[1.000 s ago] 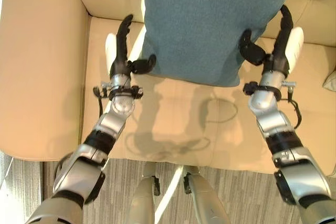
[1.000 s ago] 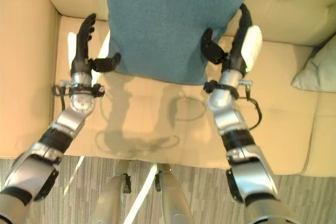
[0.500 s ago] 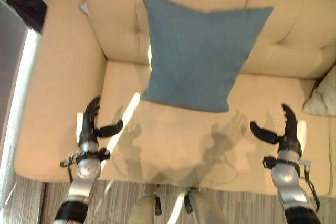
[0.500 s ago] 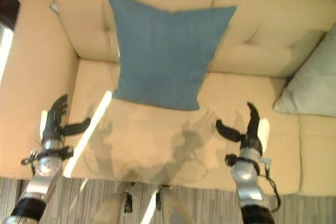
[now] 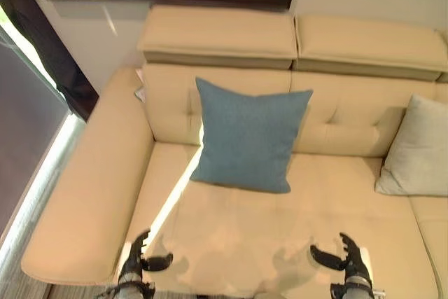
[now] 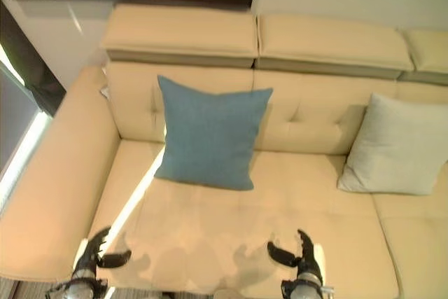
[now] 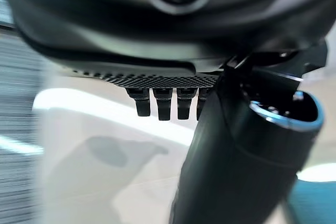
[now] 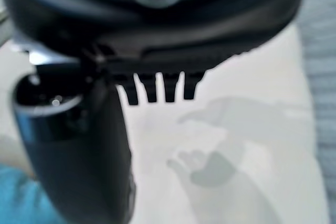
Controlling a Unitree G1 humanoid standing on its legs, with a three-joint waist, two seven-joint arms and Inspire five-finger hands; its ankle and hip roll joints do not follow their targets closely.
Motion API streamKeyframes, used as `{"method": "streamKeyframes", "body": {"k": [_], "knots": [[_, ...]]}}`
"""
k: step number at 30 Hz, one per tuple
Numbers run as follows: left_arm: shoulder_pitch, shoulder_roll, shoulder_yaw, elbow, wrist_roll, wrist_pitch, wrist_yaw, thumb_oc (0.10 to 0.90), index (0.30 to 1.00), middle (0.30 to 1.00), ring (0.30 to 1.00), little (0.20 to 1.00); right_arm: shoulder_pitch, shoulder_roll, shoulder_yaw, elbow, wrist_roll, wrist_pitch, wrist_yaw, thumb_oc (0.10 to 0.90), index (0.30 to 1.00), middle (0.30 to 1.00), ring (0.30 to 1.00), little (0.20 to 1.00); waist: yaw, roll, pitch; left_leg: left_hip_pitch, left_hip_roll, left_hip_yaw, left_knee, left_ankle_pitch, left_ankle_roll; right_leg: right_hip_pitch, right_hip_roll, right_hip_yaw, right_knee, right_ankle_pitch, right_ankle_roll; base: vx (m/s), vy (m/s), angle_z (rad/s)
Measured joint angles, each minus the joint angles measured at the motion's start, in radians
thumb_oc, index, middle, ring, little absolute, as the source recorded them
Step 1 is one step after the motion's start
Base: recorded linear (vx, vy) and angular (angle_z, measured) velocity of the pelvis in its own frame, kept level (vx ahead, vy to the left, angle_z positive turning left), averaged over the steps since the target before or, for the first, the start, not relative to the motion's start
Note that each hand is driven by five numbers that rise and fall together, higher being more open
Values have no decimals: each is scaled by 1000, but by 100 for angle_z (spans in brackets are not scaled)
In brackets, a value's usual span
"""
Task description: Pick up all the scattered cushions and arrange them neatly on the sofa.
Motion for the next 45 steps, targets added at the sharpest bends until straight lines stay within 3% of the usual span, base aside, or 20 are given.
{"method": "streamKeyframes", "body": {"k": [4,5,6,7,9,12,13,19,20,22,23,24,26,27,29,31,33,34,40,45], "knots": [[-65,0,-18,184,30,-1,4,800,900,900,900,900,-22,3,31,118,42,-15,5,800,900,900,900,900,3,-7,-11,-26,-3,-12,59,9,-9,-2,-3,-6,0,2,-11,-227,29,9],[-80,2,-22,223,29,-6,7,800,900,900,900,900,-50,-1,45,152,54,-14,5,800,900,900,900,900,6,-34,0,-28,-20,-16,69,16,-91,-20,-33,-5,-6,35,-70,-265,112,-14],[-135,-4,-23,305,28,-2,8,800,900,900,900,900,-100,-6,55,181,55,-14,4,800,900,900,900,900,-2,-81,27,-63,-68,-62,277,-104,-55,-22,-94,4,1,56,-60,-114,105,-20],[-150,-26,-24,339,27,2,8,800,900,900,900,900,-107,-29,55,180,56,-20,3,800,900,900,900,900,-13,-64,22,-28,-56,-103,359,-159,-55,-28,-95,17,2,62,-52,-65,76,-14],[-148,-46,-27,336,28,1,8,800,900,900,900,900,-109,-49,54,189,56,-22,3,800,900,900,900,900,-22,-15,8,48,-13,-123,262,-161,-56,-34,-64,21,4,55,-42,-126,174,4],[-201,-49,-80,340,28,1,24,800,900,900,900,900,-141,-33,38,287,61,-41,3,800,900,900,900,900,-41,3,8,97,-8,-117,114,-159,-40,-65,-67,6,11,85,-9,-130,161,16],[-220,-49,-89,332,29,-1,24,800,900,900,900,900,-150,-15,44,320,68,-18,6,800,900,900,900,900,-40,-8,8,116,-17,-113,61,-133,0,-73,-79,3,11,88,13,-59,54,0],[-199,-32,-91,324,28,-10,41,800,900,900,900,900,-131,25,110,354,77,-3,8,800,900,900,900,900,-16,-58,18,91,-73,-63,66,-115,27,-146,-119,63,37,130,65,-277,148,-38],[-196,-16,-89,327,28,-9,41,800,900,900,900,900,-132,43,125,352,76,2,9,800,900,900,900,900,-25,-90,37,87,-90,-51,70,-108,37,-156,-134,74,39,141,85,-356,83,-16],[-200,-4,-85,338,28,-10,41,800,900,900,900,900,-127,55,133,382,76,-1,4,800,900,900,900,900,-28,-114,45,61,-105,-44,111,-107,47,-175,-143,72,61,170,83,-368,111,-19],[-212,3,-83,344,28,-10,41,800,900,900,900,900,-158,57,137,415,76,6,8,800,900,900,900,900,-12,-115,64,33,-91,-24,140,-119,71,-205,-133,64,77,207,138,-276,103,-24],[-213,5,-82,349,28,-9,41,800,900,900,900,900,-173,58,135,437,76,8,8,800,900,900,900,900,-7,-112,71,25,-86,-10,138,-113,87,-207,-137,52,88,192,148,-175,65,-31],[-223,-5,-80,368,28,-10,41,800,900,900,900,900,-186,53,130,462,77,13,8,800,900,900,900,900,7,-73,81,45,-51,-12,119,-100,95,-241,-103,32,275,51,120,-96,1,-10],[-210,-2,-79,371,29,-10,41,800,900,900,900,900,-183,53,135,464,77,14,8,800,900,900,900,900,24,-47,82,43,-16,-8,101,-77,96,-217,-74,28,362,-13,144,-186,3,-5],[-217,-7,-76,387,29,1,40,800,900,900,900,900,-194,52,124,490,78,16,10,800,900,900,900,900,34,-37,75,46,-6,-24,82,-62,84,-194,-69,44,522,-156,137,-209,-63,9],[-197,-3,-80,380,28,2,41,800,900,900,900,900,-192,51,125,484,78,15,10,800,900,900,900,900,63,-38,68,43,-6,-15,84,-54,76,-104,-86,49,428,-191,153,-96,-74,-10],[-185,-1,-79,383,28,4,41,800,900,900,900,900,-215,48,125,468,78,10,12,800,900,900,900,900,66,-45,64,34,-24,-16,79,-52,53,-16,-94,51,248,-179,59,-171,-143,-11],[-182,-12,-80,387,28,5,41,800,900,900,900,900,-226,42,126,464,78,11,14,800,900,900,900,900,61,-27,58,33,-5,-14,71,-32,31,-7,-78,53,204,-158,45,-151,-100,-14],[-211,-29,-125,376,28,3,40,800,900,900,900,900,-230,34,145,464,81,6,18,800,900,900,900,900,70,-24,24,-28,54,-17,100,-8,-23,8,-2,72,90,-86,-4,-146,-51,-1],[-248,-56,-176,372,28,3,26,800,900,900,900,900,-215,13,143,501,92,7,17,800,900,900,900,900,35,-25,25,-67,50,-71,164,9,-57,3,-22,53,78,-65,-36,-172,67,12]]}}
